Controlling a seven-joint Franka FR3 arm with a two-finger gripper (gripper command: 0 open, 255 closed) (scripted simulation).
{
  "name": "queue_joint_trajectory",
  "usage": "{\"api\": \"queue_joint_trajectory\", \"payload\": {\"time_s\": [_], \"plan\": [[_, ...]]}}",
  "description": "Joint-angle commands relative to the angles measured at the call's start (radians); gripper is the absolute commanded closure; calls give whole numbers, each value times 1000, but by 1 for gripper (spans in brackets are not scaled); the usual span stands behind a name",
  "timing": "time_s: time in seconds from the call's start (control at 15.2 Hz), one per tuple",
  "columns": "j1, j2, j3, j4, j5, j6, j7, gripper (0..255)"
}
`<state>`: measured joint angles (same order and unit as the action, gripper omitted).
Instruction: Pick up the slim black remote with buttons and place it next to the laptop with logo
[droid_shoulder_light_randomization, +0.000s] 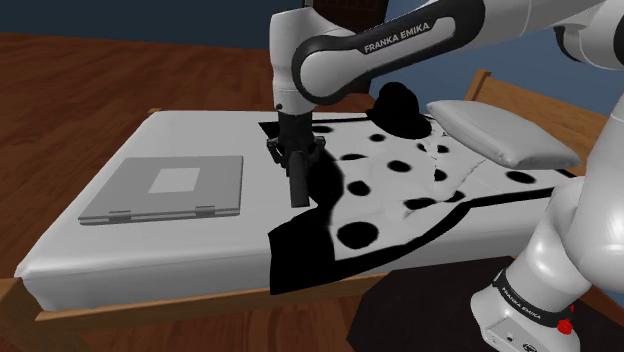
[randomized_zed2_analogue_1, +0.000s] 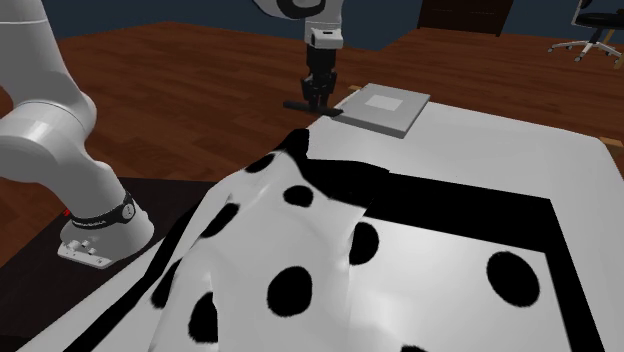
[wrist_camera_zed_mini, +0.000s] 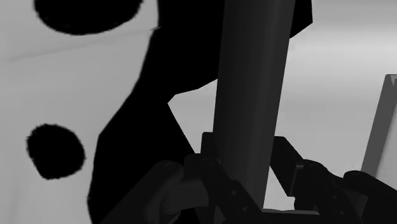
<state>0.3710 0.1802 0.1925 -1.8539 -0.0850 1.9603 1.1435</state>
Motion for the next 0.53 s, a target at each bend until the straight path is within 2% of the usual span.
{"api": "queue_joint_trajectory", "payload": {"time_s": [0.0, 0.13, 0.46], "plan": [[27, 20, 17, 31, -4, -14, 46, 255], [64, 56, 40, 79, -12, -30, 106, 255], [66, 77, 37, 39, -19, 30, 112, 255]]}}
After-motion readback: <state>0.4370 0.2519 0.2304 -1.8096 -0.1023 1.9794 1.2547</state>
